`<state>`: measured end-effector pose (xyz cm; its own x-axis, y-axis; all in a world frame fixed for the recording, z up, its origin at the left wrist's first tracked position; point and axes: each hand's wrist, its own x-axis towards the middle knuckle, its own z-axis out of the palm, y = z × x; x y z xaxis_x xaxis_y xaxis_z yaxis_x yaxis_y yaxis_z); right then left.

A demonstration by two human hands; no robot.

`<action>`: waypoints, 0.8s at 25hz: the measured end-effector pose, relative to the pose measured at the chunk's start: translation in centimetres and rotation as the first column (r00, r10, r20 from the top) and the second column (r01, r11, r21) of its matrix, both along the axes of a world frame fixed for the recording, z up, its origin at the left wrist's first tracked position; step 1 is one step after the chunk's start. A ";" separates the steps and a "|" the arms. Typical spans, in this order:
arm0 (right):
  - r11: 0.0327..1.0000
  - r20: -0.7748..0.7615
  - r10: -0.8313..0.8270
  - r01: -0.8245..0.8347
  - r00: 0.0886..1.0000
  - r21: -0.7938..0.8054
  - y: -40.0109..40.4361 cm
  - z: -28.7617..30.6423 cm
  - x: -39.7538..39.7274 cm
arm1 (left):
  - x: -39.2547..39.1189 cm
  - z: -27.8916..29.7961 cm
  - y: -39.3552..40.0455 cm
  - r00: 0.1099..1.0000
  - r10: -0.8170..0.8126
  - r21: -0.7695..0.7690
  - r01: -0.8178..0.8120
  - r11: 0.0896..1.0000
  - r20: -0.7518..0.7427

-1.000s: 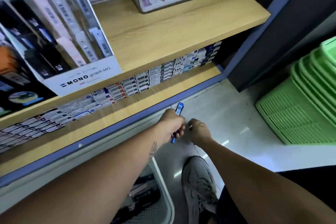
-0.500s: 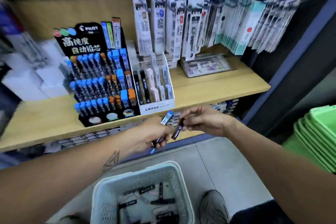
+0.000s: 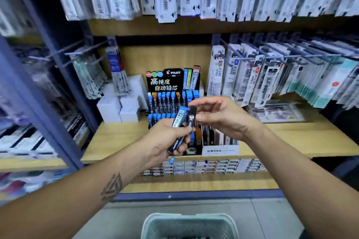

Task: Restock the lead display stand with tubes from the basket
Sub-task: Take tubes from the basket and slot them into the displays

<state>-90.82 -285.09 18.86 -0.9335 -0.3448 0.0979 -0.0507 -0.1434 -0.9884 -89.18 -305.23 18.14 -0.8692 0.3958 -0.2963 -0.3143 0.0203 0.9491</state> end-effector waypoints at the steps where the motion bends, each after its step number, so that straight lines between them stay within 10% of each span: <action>1: 1.000 -0.009 -0.007 0.007 1.000 -0.005 -0.3 0.0 -0.4 | -0.4 0.1 -0.2 1.000 0.020 0.006 -0.020 1.000 -0.007; 20: 0.911 -0.149 -0.377 0.395 0.914 0.116 3.5 1.6 -2.5 | -4.6 1.6 3.0 0.992 0.048 -0.055 -0.055 0.997 -0.120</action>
